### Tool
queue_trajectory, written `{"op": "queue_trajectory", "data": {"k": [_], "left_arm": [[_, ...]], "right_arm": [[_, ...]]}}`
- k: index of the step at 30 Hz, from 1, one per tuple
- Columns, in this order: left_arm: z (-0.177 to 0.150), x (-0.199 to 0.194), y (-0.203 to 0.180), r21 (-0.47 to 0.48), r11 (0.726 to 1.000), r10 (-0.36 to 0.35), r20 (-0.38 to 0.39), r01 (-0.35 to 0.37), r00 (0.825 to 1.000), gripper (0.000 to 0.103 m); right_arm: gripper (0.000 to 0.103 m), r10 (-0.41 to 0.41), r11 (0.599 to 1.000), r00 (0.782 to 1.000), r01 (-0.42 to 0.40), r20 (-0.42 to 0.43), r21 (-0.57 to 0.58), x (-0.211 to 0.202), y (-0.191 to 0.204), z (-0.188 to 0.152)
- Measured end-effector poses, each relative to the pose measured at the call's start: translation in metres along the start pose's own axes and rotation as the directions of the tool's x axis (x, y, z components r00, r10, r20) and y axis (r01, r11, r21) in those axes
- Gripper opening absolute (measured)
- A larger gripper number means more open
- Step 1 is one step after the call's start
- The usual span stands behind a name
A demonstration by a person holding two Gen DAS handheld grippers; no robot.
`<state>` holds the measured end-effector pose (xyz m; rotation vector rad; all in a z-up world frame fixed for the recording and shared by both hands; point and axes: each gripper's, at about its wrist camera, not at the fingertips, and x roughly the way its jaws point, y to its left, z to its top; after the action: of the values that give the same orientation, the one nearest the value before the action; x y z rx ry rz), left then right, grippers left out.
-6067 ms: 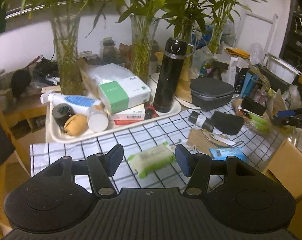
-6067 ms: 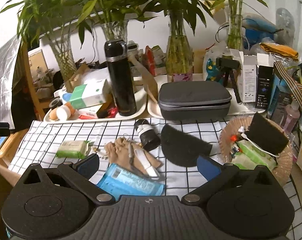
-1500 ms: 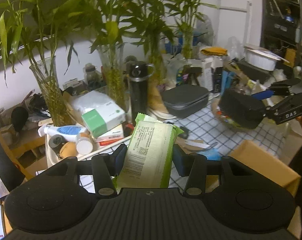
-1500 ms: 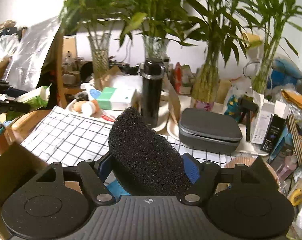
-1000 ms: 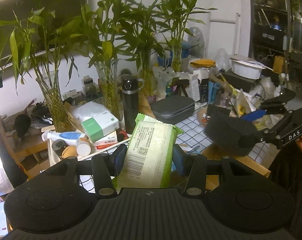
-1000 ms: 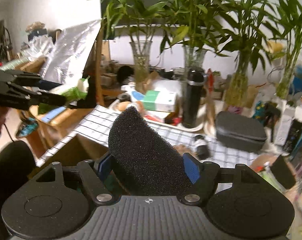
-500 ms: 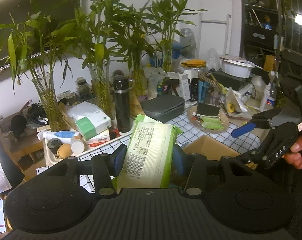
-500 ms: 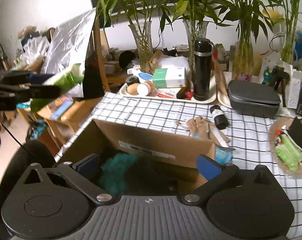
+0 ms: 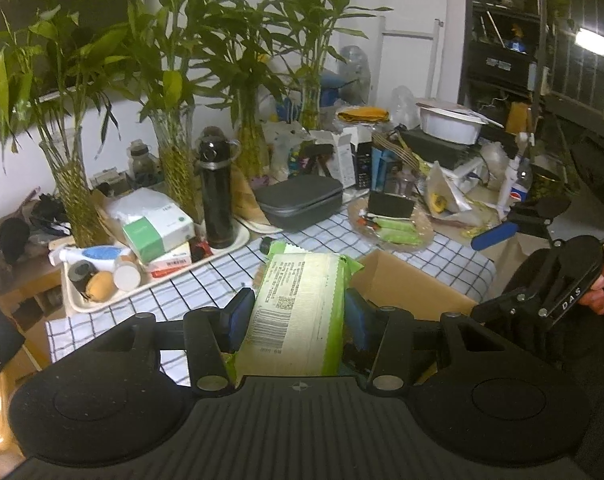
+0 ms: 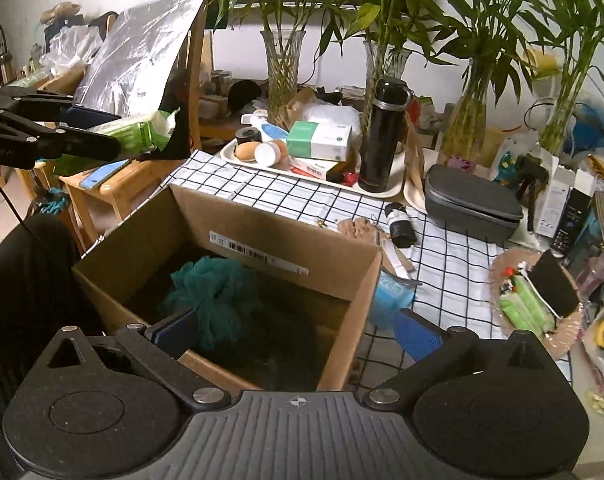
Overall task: Organize soft objects
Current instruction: 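Drop the black foam pad into the cardboard box with the right gripper while the left gripper carries the wipes, then open the left gripper to drop the green wipes pack into the box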
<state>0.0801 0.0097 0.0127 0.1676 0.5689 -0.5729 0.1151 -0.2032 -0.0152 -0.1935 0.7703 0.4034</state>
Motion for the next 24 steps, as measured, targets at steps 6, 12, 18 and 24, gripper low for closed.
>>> {"op": "queue_trajectory", "data": {"k": [6,12,18,24], "left_arm": [[-0.002,0.01,-0.009,0.011,0.999,-0.041,-0.021,0.041,0.999,0.047],[0.003,0.025,-0.024,0.027,0.996,-0.082,-0.029,0.083,0.996,0.047],[0.017,0.046,-0.037,-0.006,0.993,-0.116,-0.008,0.116,0.993,0.048],[0.016,0.057,-0.035,-0.034,0.996,-0.087,-0.067,0.085,0.994,0.048]], "right_arm": [[0.103,-0.006,1.0,1.0,0.006,0.018,0.002,-0.003,0.0,-0.002],[0.103,-0.008,1.0,1.0,0.008,0.02,0.005,-0.002,-0.002,0.0],[0.103,-0.005,1.0,1.0,0.005,0.024,0.012,-0.003,-0.004,-0.002],[0.103,-0.016,1.0,1.0,0.016,0.015,0.021,-0.003,-0.007,-0.006]]}}
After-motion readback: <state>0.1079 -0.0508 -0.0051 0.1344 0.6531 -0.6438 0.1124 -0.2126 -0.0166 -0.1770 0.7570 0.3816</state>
